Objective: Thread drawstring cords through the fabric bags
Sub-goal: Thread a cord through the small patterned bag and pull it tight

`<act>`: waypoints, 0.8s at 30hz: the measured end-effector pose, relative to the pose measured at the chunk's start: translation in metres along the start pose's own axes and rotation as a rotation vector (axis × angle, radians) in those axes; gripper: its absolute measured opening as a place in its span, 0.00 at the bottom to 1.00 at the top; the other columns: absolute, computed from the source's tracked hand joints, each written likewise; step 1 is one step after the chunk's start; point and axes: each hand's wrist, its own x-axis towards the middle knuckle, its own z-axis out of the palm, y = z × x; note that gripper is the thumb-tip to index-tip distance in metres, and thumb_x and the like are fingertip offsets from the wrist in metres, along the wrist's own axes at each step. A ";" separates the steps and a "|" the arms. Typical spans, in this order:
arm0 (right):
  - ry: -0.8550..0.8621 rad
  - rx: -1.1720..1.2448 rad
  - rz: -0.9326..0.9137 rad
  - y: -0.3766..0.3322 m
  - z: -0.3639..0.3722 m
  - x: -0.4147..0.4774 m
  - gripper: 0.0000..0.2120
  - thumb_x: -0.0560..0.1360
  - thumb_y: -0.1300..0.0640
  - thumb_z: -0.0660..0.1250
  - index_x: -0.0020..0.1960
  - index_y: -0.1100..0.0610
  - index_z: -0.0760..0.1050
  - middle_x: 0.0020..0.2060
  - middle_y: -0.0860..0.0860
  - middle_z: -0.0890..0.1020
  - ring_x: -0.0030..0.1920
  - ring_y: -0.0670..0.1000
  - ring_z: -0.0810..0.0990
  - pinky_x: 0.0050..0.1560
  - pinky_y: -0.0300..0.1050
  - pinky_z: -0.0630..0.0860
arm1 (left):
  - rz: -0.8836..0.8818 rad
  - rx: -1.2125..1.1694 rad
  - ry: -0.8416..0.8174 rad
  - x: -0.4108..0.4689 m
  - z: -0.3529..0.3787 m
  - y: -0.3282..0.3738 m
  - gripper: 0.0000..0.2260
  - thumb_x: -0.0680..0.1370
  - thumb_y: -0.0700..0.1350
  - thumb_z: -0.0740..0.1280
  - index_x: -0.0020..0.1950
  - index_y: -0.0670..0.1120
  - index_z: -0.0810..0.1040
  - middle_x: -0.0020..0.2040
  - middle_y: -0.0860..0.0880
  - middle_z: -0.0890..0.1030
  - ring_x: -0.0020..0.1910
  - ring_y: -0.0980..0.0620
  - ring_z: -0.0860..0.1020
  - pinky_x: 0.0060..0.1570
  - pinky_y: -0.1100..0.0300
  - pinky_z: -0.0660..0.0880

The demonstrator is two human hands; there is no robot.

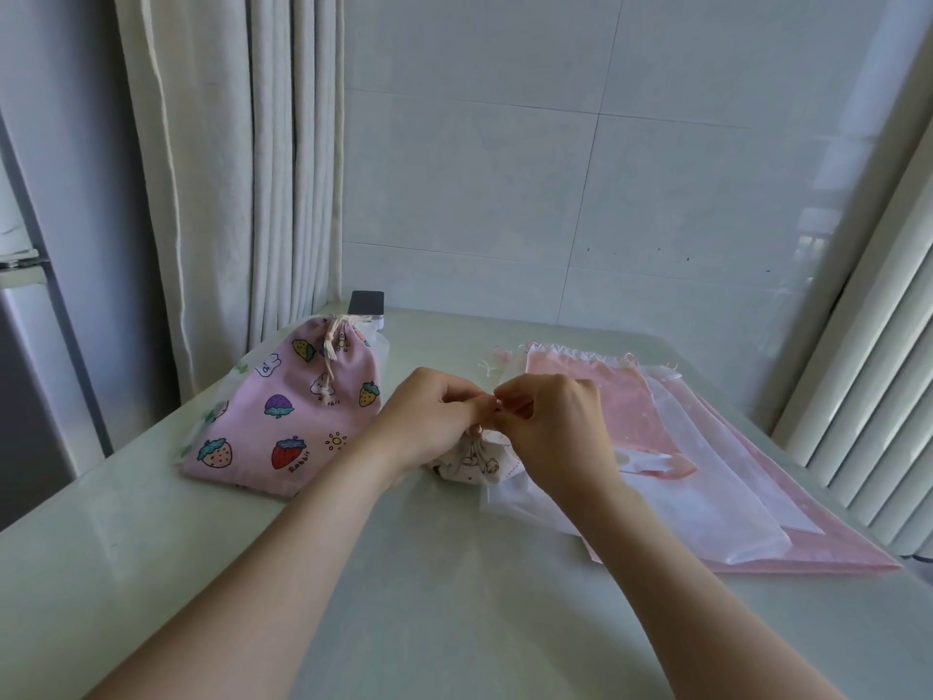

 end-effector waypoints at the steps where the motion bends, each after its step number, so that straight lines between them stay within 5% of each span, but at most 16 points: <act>1: 0.008 0.004 0.018 0.000 0.001 0.000 0.03 0.70 0.57 0.81 0.43 0.54 0.88 0.33 0.49 0.86 0.37 0.49 0.84 0.42 0.50 0.81 | 0.004 0.002 0.011 0.000 0.001 0.000 0.09 0.82 0.51 0.70 0.46 0.55 0.89 0.43 0.47 0.87 0.41 0.54 0.80 0.45 0.57 0.75; 9: 0.007 -0.182 -0.078 0.006 0.010 -0.001 0.04 0.74 0.59 0.75 0.40 0.54 0.85 0.32 0.52 0.81 0.34 0.55 0.79 0.35 0.50 0.78 | -0.031 0.011 0.065 -0.001 0.012 0.002 0.12 0.82 0.47 0.69 0.44 0.44 0.88 0.35 0.46 0.82 0.33 0.52 0.76 0.34 0.64 0.71; 15: -0.087 -0.319 -0.207 0.003 0.004 -0.001 0.08 0.76 0.63 0.69 0.46 0.57 0.87 0.38 0.55 0.79 0.36 0.59 0.78 0.35 0.51 0.76 | -0.061 -0.053 -0.003 -0.004 0.007 0.007 0.09 0.76 0.36 0.71 0.47 0.46 0.89 0.47 0.45 0.89 0.54 0.47 0.86 0.58 0.51 0.81; 18: -0.142 -0.387 -0.229 0.001 0.002 -0.001 0.08 0.76 0.63 0.67 0.44 0.58 0.85 0.39 0.55 0.78 0.37 0.60 0.78 0.35 0.50 0.72 | -0.079 -0.077 0.072 0.000 0.008 0.003 0.10 0.74 0.36 0.74 0.53 0.47 0.88 0.52 0.47 0.87 0.55 0.48 0.86 0.58 0.47 0.81; 21: -0.125 -0.300 -0.173 0.001 0.002 -0.003 0.08 0.74 0.61 0.68 0.42 0.57 0.86 0.35 0.54 0.80 0.37 0.57 0.78 0.37 0.50 0.74 | -0.042 -0.043 0.193 0.006 0.003 -0.007 0.18 0.71 0.40 0.79 0.57 0.54 0.80 0.57 0.51 0.82 0.52 0.52 0.85 0.54 0.51 0.83; 24: -0.117 -0.036 0.018 0.000 0.000 -0.002 0.08 0.75 0.59 0.71 0.39 0.55 0.86 0.28 0.52 0.81 0.29 0.50 0.75 0.33 0.37 0.71 | 0.056 0.054 0.253 0.009 -0.001 -0.014 0.15 0.70 0.46 0.82 0.50 0.57 0.79 0.51 0.54 0.84 0.46 0.56 0.86 0.52 0.50 0.83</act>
